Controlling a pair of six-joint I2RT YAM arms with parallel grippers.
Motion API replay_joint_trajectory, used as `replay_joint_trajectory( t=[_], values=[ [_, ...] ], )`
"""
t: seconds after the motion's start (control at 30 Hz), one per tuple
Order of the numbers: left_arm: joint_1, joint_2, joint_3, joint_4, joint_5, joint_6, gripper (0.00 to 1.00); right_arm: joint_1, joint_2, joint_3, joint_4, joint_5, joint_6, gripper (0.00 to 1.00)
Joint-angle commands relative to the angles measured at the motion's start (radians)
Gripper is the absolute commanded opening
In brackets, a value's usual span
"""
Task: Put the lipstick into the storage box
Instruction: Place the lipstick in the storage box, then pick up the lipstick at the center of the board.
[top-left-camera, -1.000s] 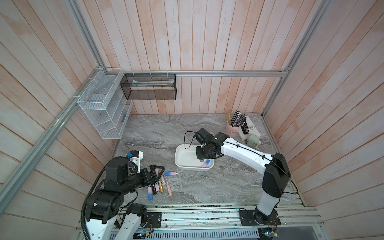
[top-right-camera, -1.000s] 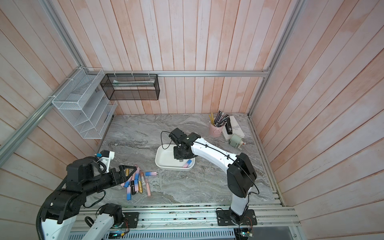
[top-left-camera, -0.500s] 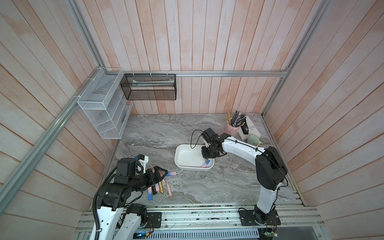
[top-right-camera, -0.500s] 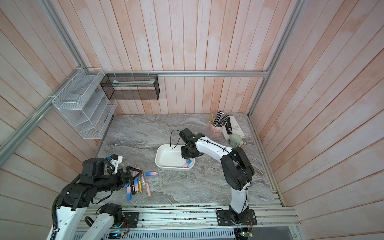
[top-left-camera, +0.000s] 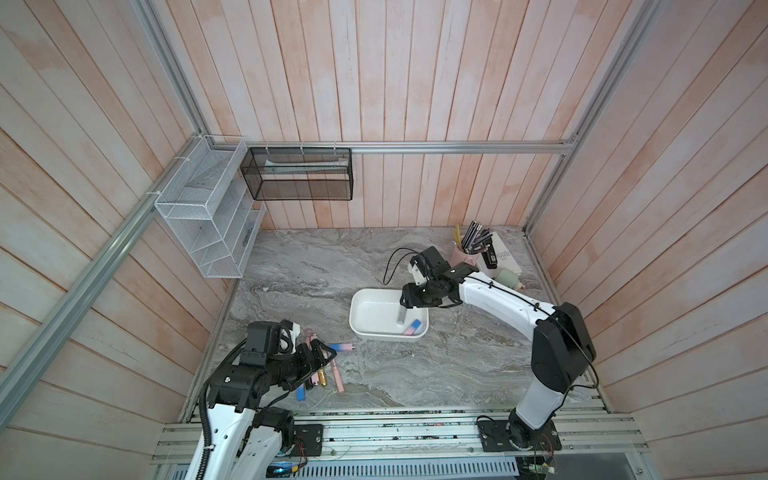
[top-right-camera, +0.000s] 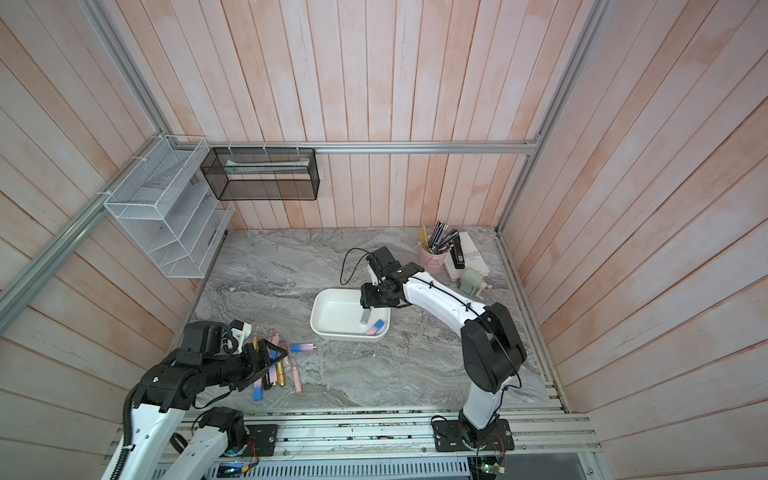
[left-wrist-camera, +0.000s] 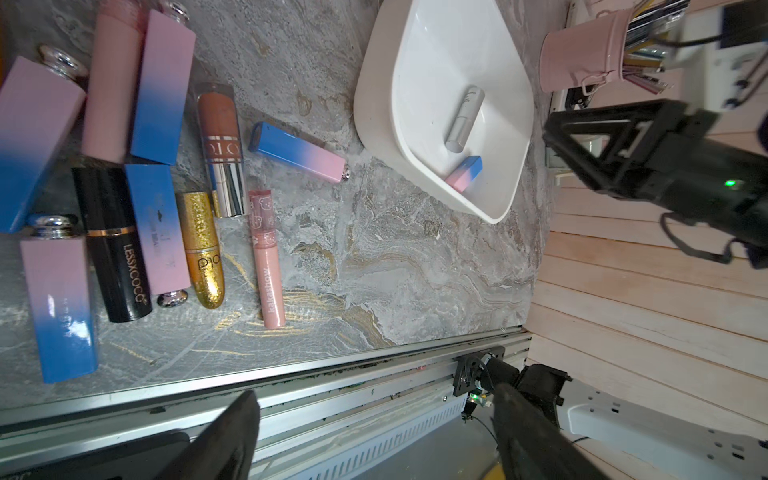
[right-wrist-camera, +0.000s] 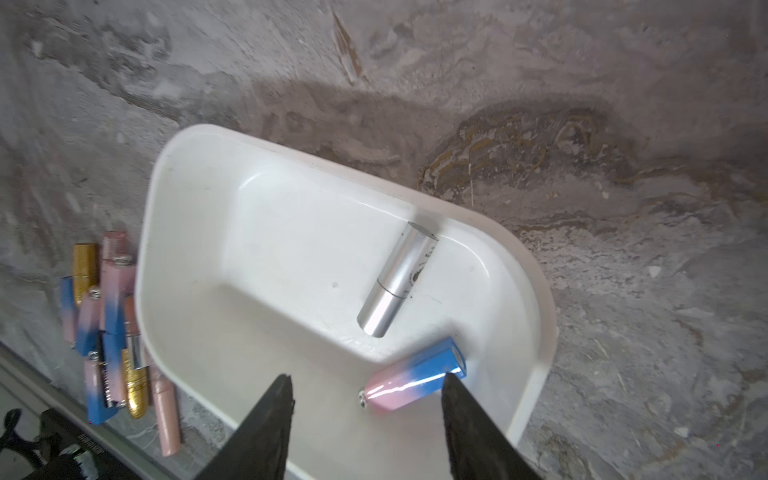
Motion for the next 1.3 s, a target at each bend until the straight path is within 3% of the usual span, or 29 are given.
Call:
replay_joint_trajectory(
  t=[0.0,0.4,0.63,0.87,1.27],
  values=[
    [-0.039,0.023,-0.028,0.064,-0.043,-0.036,0.87,0.0,-0.087,0.004,-0.013,-0.026,-0.002,0.59],
    [-0.357,0.284,-0.054,0.193,-0.275,-0.197,0.86,0.0,-0.303,-0.118,-0.036,-0.091,0.027,0.57],
    [-0.371,0.316,-0.082,0.191,-0.331,-0.249,0.84,0.001,-0.4,-0.225,-0.03,-0.32,-0.009,0.54],
    [-0.417,0.374,-0.114,0.254,-0.349,-0.297,0.82,0.004,-0.494,-0.354,-0.034,-0.34,-0.012,0.55],
    [-0.457,0.499,-0.115,0.329,-0.384,-0.316,0.77,0.012,-0.533,-0.39,-0.032,-0.332,-0.012,0.54]
  ],
)
